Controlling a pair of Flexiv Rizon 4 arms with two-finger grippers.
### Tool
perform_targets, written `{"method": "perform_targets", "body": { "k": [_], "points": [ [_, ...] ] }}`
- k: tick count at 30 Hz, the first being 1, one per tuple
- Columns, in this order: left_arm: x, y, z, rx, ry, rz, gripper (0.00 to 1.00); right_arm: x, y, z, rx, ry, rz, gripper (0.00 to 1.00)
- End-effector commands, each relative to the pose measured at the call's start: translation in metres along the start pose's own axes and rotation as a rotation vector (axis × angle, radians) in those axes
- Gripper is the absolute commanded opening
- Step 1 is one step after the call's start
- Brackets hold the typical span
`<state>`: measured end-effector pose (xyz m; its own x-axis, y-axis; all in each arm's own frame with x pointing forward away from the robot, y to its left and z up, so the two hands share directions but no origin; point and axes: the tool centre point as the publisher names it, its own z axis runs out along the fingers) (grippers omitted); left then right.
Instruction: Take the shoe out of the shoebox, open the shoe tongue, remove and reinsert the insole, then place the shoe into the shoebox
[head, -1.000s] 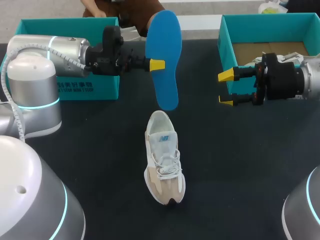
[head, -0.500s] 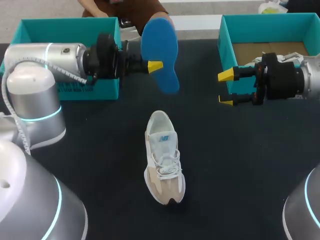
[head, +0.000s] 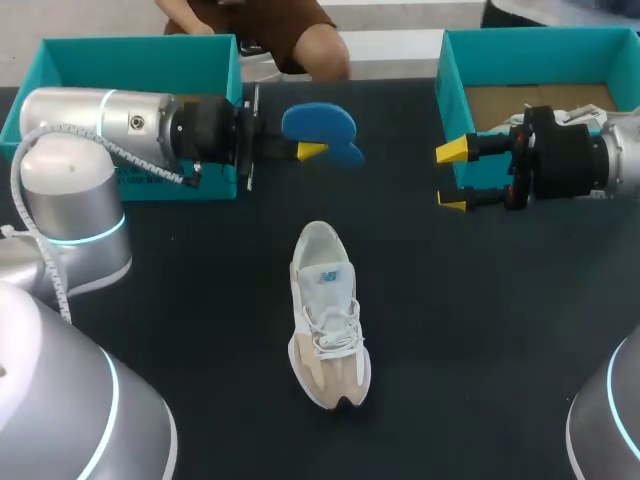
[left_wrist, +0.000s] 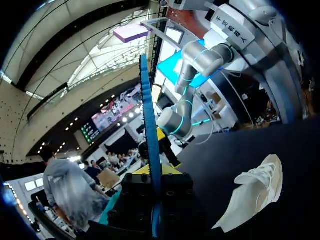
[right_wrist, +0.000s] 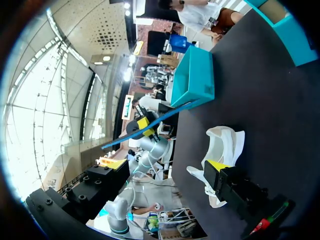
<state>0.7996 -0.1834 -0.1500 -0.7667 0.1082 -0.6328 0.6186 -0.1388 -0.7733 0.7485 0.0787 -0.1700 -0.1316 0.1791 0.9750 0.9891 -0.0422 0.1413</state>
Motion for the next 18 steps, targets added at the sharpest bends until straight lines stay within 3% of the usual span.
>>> {"method": "perform_targets", "body": {
  "k": [1, 8, 10, 18],
  "points": [
    [-0.0014, 0.0084, -0.0019, -0.078, 0.072, 0.539, 0.00, -0.0004, 0.0000, 0.0015, 0.000, -0.002, 0.001, 1.00],
    [0.0018, 0.0073, -0.0014, -0.084, 0.017, 0.770, 0.00, -0.0004, 0.0000, 0.0015, 0.000, -0.002, 0.001, 1.00],
    [-0.0044, 0.0023, 0.0015, -0.070, -0.082, 0.686, 0.00, -0.0004, 0.0000, 0.0015, 0.000, -0.002, 0.001, 1.00],
    [-0.0044, 0.0023, 0.0015, -0.070, -0.082, 0.686, 0.00, -0.0004, 0.0000, 0.0015, 0.000, -0.002, 0.001, 1.00]
  ]
}}
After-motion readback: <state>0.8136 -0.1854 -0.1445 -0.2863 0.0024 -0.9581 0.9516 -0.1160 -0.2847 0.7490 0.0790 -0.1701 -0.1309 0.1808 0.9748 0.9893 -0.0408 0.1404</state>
